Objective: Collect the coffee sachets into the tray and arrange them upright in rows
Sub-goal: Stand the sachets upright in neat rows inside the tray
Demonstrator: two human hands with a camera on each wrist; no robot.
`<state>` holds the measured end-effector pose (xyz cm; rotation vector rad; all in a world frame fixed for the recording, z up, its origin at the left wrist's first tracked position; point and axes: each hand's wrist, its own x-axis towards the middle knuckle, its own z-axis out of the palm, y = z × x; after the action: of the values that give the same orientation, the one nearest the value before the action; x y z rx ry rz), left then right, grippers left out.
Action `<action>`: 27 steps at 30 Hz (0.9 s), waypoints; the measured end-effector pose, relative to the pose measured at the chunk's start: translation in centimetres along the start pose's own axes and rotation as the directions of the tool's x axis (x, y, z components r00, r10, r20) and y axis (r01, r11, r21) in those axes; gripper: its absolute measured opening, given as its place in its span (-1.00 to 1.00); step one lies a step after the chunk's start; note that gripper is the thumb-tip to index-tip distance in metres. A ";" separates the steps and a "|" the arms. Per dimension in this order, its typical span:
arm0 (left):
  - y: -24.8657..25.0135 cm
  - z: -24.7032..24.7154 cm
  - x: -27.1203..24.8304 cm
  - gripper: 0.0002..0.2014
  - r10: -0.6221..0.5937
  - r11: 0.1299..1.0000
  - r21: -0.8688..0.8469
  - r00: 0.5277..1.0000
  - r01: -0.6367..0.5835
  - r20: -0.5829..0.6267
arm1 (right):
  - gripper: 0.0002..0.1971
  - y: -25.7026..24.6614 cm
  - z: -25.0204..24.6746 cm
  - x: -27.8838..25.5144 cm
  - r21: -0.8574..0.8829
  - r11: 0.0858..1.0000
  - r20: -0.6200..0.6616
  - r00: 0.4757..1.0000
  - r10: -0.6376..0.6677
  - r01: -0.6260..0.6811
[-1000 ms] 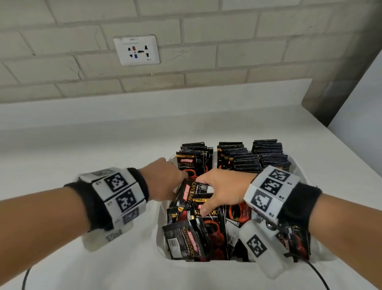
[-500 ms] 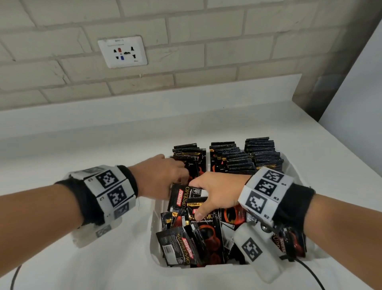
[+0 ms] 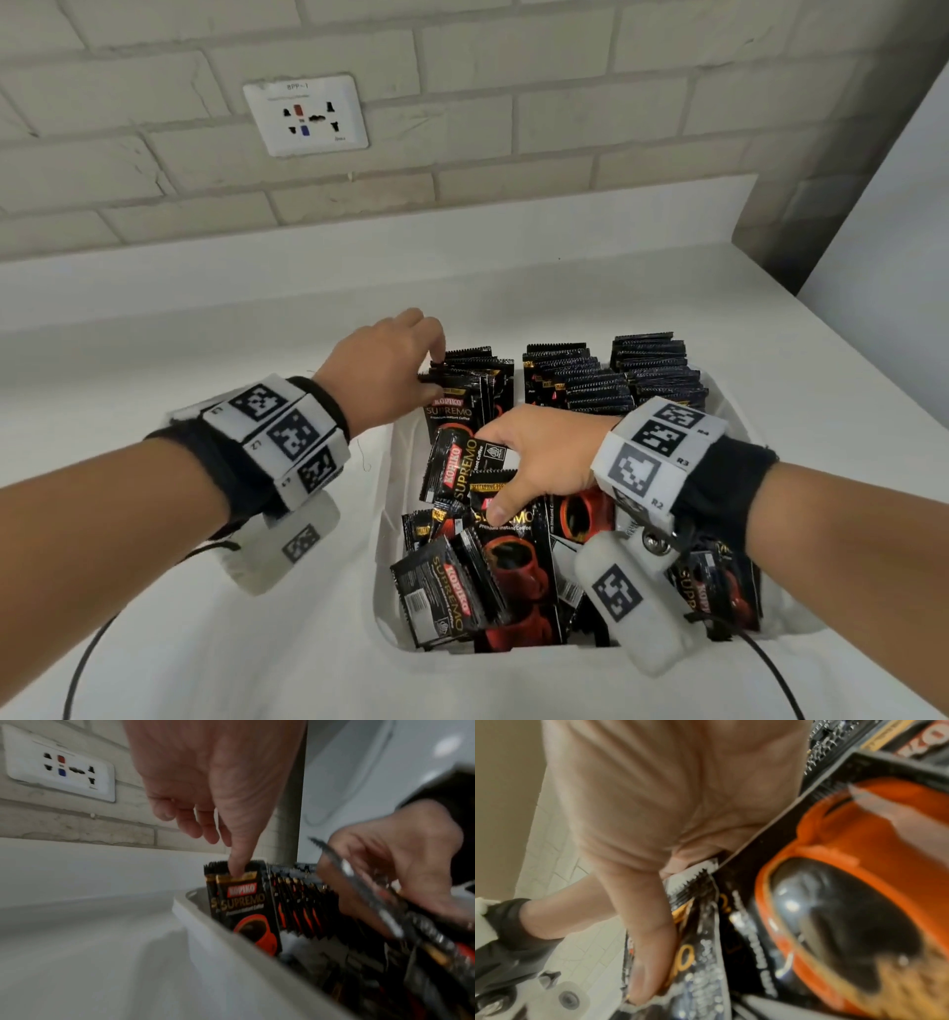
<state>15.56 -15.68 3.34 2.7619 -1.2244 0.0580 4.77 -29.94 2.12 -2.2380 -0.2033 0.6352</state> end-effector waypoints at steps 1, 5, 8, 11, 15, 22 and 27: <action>-0.1 -0.4 -0.2 -0.69 -0.011 0.998 -0.056 1.000 0.010 -0.017 | -0.69 0.0 0.0 -0.1 0.004 1.000 -0.005 1.000 0.001 -0.001; 0.2 -1.9 -2.1 -0.79 -0.090 0.936 -0.344 0.994 0.066 -0.054 | -0.56 0.1 -0.5 -0.3 0.041 0.999 -0.074 0.997 0.015 -0.012; 0.4 -2.2 -4.5 -0.80 -0.163 0.810 -0.568 0.986 0.148 0.025 | -0.62 0.2 -1.0 -0.5 0.083 0.996 -0.124 0.992 0.036 -0.026; 0.3 -2.0 -7.0 -0.54 -0.166 0.684 -0.703 0.980 0.197 0.113 | -0.73 -0.1 -1.5 -0.9 0.125 0.992 -0.192 0.981 0.035 -0.011; 0.2 -1.0 -8.8 -0.07 -0.141 0.608 -0.763 0.976 0.219 0.167 | -0.77 -0.7 -2.0 -1.3 0.209 0.977 -0.291 0.956 0.023 0.040; 1.3 0.5 -9.4 0.10 -0.119 0.386 -0.884 0.964 0.265 0.237 | -0.75 -1.6 -1.9 -2.3 0.363 0.920 -0.443 0.896 0.029 0.150; 2.8 0.9 -9.2 0.08 -0.129 0.256 -0.927 0.961 0.272 0.246 | -0.74 -1.1 -0.4 -2.2 0.459 0.870 -0.527 0.844 0.102 0.182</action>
<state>7.30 -10.86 1.90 1.7320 -0.5137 -0.6774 3.15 -30.25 3.98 -1.8069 0.1838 -0.0042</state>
